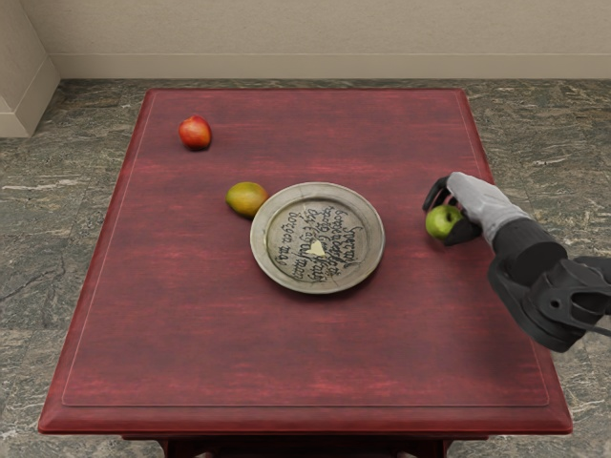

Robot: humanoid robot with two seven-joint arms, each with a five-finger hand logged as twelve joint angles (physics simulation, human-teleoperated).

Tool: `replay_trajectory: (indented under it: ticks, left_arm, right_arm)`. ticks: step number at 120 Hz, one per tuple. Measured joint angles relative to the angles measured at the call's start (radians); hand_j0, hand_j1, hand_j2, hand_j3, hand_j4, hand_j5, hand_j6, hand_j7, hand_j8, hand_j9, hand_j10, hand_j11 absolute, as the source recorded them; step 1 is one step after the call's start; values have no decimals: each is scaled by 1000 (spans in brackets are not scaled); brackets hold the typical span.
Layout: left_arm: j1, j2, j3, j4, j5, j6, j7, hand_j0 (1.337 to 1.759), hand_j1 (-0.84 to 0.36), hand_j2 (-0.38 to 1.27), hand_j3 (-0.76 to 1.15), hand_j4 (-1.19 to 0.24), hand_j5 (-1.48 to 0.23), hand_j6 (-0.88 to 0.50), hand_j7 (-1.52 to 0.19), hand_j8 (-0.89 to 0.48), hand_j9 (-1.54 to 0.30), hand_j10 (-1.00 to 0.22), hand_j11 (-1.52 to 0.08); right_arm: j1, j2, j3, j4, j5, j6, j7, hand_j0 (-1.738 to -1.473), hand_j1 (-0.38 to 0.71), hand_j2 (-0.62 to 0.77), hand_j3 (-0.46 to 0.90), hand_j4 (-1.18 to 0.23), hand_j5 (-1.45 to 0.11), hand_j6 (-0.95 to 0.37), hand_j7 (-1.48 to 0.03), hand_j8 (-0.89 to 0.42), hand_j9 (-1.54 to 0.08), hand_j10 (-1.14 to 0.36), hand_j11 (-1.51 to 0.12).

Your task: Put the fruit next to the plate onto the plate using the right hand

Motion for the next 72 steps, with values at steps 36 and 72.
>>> replay_trajectory:
  ticks: [36, 72]
  left_arm:
    - [9, 0, 0, 17, 0, 0, 0, 1658, 339, 1, 0, -8, -11, -8, -11, -8, -11, -8, -11]
    - [28, 0, 1, 37, 0, 0, 0, 1658, 339, 1, 0, -8, -11, -8, -11, -8, -11, -8, -11]
  right_arm:
    - [70, 23, 72, 31, 21, 64, 0, -1657, 248, 218, 1, -630, -873, -499, -843, -470, -867, -633, -866]
    - [149, 141, 78, 27, 96, 69, 0, -1658, 261, 237, 1, -627, -894, -488, -851, -456, -872, -638, -871]
